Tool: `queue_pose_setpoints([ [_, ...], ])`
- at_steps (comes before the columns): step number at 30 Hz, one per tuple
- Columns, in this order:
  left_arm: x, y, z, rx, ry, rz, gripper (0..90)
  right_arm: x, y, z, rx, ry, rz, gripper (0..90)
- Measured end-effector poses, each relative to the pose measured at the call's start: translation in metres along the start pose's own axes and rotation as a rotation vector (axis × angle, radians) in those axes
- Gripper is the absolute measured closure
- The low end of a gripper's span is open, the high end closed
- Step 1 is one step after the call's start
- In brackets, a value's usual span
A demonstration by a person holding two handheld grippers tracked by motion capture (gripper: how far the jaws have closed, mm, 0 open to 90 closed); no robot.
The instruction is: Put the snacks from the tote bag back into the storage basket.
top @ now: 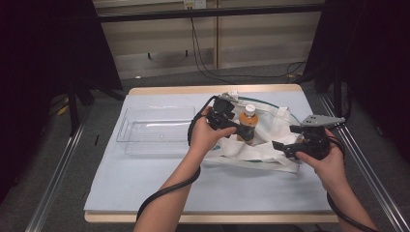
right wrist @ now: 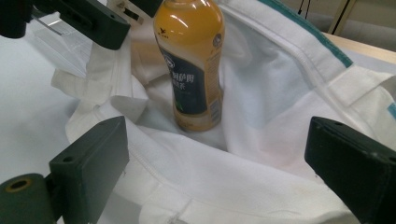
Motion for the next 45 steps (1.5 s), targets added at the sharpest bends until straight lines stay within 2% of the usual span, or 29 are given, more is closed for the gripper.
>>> queue_pose_setpoints([
  [9,0.014,-0.002,0.003,0.015,-0.001,0.018,17.2,-0.002,0.001,-0.002,0.009,0.006,-0.003,5.7],
  [10,0.015,-0.002,0.003,0.009,-0.009,0.023,17.4,-0.001,0.001,-0.001,0.007,0.004,-0.003,5.7],
  [14,0.019,-0.003,0.005,-0.001,0.002,0.030,17.8,0.000,0.001,0.000,0.007,-0.003,0.001,5.7],
  [20,0.026,-0.004,0.006,-0.019,0.009,0.020,18.3,0.000,0.002,0.001,0.008,-0.008,0.001,5.7],
  [29,0.035,-0.007,0.004,-0.008,0.007,0.046,19.8,-0.001,0.002,0.000,0.008,-0.008,-0.003,5.8],
  [32,0.036,-0.008,0.005,0.009,0.007,0.060,20.4,-0.001,0.002,-0.001,0.013,-0.010,-0.005,5.8],
  [33,0.036,-0.009,0.004,-0.010,0.007,0.051,20.8,-0.001,0.002,-0.001,0.014,-0.009,-0.003,5.8],
  [45,0.044,-0.005,0.006,0.005,0.008,0.096,24.4,-0.003,-0.001,-0.002,0.010,-0.009,-0.014,6.0],
])
Point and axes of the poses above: each handheld gripper's, and its own axes: x roughly forward along the jaws, y roughly out of its underside, z roughly to its left, the point moved 7 cm from there along x, roughly forward along the jaws, and after that the axes turned 12 degrees about -z, right-handed, at the moved point
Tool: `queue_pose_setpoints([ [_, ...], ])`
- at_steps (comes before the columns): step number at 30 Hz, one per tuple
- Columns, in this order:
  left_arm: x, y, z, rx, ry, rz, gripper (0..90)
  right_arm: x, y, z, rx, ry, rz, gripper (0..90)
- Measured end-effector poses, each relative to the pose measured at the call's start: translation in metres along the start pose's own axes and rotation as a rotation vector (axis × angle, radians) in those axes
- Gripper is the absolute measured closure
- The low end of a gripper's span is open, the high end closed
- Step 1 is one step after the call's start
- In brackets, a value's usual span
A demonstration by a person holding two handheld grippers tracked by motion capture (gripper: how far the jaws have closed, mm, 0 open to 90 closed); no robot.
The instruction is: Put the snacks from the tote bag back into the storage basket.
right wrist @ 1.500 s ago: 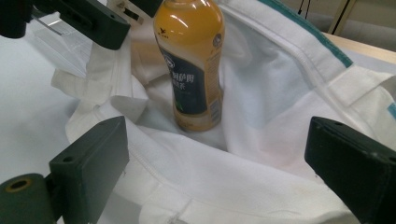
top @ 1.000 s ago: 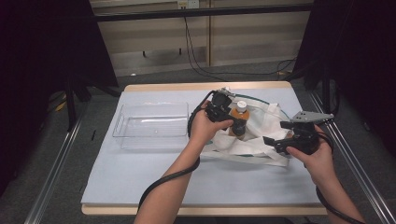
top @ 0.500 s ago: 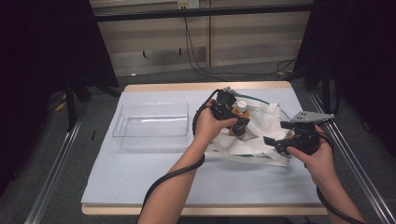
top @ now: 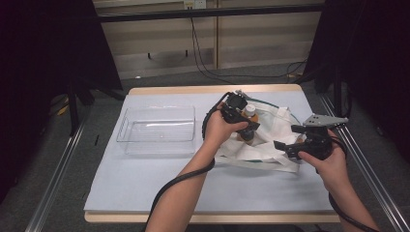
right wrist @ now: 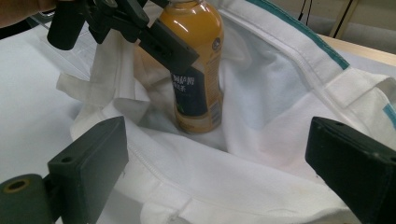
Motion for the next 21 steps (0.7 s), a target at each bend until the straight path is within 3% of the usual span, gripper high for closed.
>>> queue_pose_setpoints([
  [13,0.0007,-0.0009,0.0014,0.022,-0.005,0.032,29.7,0.0007,0.0006,0.0006,0.001,-0.002,0.003,6.1],
  [18,-0.0003,-0.0019,0.0004,0.021,-0.010,0.060,30.1,0.0009,0.0011,0.0002,0.002,-0.001,0.004,6.1],
  [21,-0.0002,-0.0032,-0.0022,0.040,-0.008,0.083,30.3,0.0005,0.0012,-0.0004,0.000,-0.001,0.004,6.1],
])
Point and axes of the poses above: each handheld gripper's, and its own axes: x roughly forward along the jaws, y roughly out of its underside, z roughly to its left, the point moved 7 cm from there along x, roughly forward along the jaws, and after that the axes turned 12 degrees about -z, right-handed, at the moved point
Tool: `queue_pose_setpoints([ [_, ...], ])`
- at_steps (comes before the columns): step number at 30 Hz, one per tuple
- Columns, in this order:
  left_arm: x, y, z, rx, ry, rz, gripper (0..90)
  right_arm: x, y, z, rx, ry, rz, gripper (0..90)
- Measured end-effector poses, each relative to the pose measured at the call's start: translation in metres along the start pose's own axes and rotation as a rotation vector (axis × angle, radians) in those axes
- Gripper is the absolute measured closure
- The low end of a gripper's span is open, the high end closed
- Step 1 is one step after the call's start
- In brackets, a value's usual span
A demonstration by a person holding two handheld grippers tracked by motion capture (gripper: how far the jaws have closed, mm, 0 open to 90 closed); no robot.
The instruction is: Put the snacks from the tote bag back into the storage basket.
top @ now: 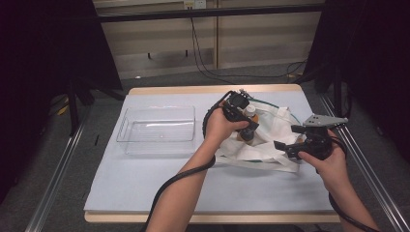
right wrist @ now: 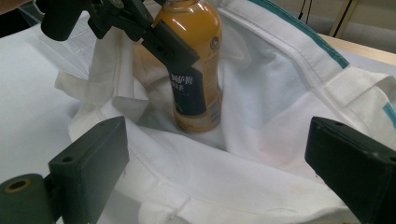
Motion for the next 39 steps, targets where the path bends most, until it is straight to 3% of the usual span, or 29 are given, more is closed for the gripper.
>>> queue_pose_setpoints([
  [11,-0.006,-0.013,-0.008,-0.002,0.016,0.027,30.5,-0.002,-0.002,0.000,0.001,0.000,-0.007,6.1],
  [24,-0.032,-0.033,-0.012,0.007,0.013,0.058,30.5,-0.001,-0.003,0.003,-0.005,-0.012,-0.006,5.6],
  [25,-0.035,-0.034,-0.011,0.024,0.016,0.065,30.6,-0.001,-0.003,0.004,-0.004,-0.014,-0.006,5.6],
  [31,-0.047,-0.041,-0.009,-0.001,0.016,0.069,30.5,0.000,-0.002,0.004,0.003,-0.020,-0.003,3.9],
  [39,-0.060,-0.050,-0.009,0.009,0.029,0.095,30.5,0.000,-0.003,0.006,0.003,-0.045,-0.013,2.0],
])
Point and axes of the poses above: each handheld gripper's, and its own axes: x roughly forward along the jaws, y roughly out of its underside, z roughly to its left, the point moved 7 cm from there along x, roughly forward along the jaws, and after that the axes turned 12 degrees about -z, right-handed, at the moved point
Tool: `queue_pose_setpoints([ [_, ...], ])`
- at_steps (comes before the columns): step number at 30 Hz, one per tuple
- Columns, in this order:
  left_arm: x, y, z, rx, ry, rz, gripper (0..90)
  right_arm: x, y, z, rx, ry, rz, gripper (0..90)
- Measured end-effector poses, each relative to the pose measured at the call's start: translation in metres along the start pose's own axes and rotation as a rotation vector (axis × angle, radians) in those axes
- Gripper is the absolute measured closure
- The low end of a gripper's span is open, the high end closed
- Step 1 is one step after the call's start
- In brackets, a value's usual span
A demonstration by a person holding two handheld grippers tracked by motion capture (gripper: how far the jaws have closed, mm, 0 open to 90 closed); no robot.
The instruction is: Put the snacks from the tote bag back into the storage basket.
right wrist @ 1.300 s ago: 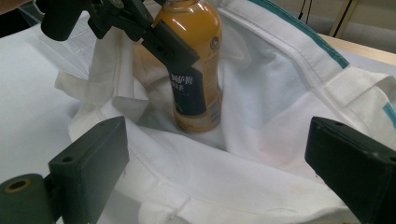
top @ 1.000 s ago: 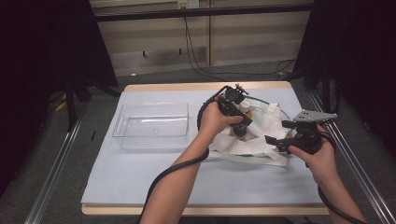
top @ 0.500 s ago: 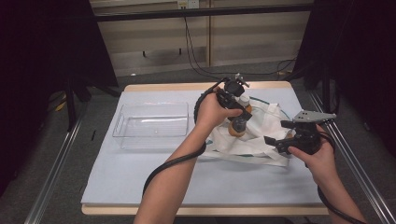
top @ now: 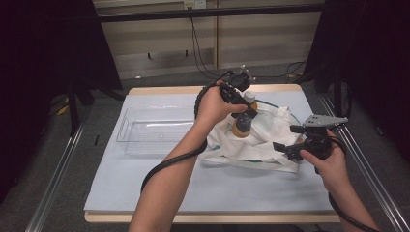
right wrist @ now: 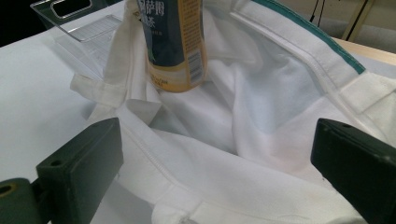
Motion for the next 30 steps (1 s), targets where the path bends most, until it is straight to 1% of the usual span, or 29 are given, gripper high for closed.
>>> queue_pose_setpoints([
  [3,-0.005,-0.004,0.000,0.004,-0.002,-0.003,30.5,0.000,0.000,0.001,-0.002,-0.013,-0.004,1.8],
  [8,-0.011,-0.009,-0.001,-0.006,-0.012,-0.009,30.5,0.000,0.000,0.001,0.001,-0.017,-0.005,1.8],
  [9,-0.012,-0.010,0.000,0.005,-0.005,-0.002,30.5,0.000,0.000,0.001,0.000,-0.017,-0.004,1.8],
  [11,-0.015,-0.011,-0.001,-0.006,0.000,0.000,30.5,0.000,0.000,0.001,-0.002,-0.017,-0.005,1.8],
  [12,-0.016,-0.011,0.000,-0.004,0.002,0.003,30.5,0.000,0.000,0.001,-0.001,-0.019,-0.004,1.8],
  [16,-0.022,-0.014,0.000,-0.006,-0.009,0.006,30.5,0.000,0.000,0.003,-0.005,-0.027,0.001,1.8],
  [19,-0.028,-0.016,0.001,0.003,-0.011,0.004,30.5,0.000,0.000,0.004,-0.006,-0.031,0.000,1.8],
  [20,-0.029,-0.016,0.001,-0.002,-0.014,0.004,30.5,0.000,0.000,0.003,-0.007,-0.031,0.001,1.8],
  [24,-0.035,-0.016,0.003,0.005,-0.019,0.021,30.5,0.001,0.000,0.003,-0.005,-0.030,0.005,1.8],
  [30,-0.044,-0.017,0.006,-0.007,-0.029,0.018,30.5,0.000,0.000,0.003,-0.005,-0.035,0.000,2.0],
])
Point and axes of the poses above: each handheld gripper's, and its own axes: x roughly forward along the jaws, y roughly out of its underside, z roughly to its left, the point moved 7 cm from there along x, roughly forward along the jaws, and after that the axes turned 12 degrees about -z, right-handed, at the moved point
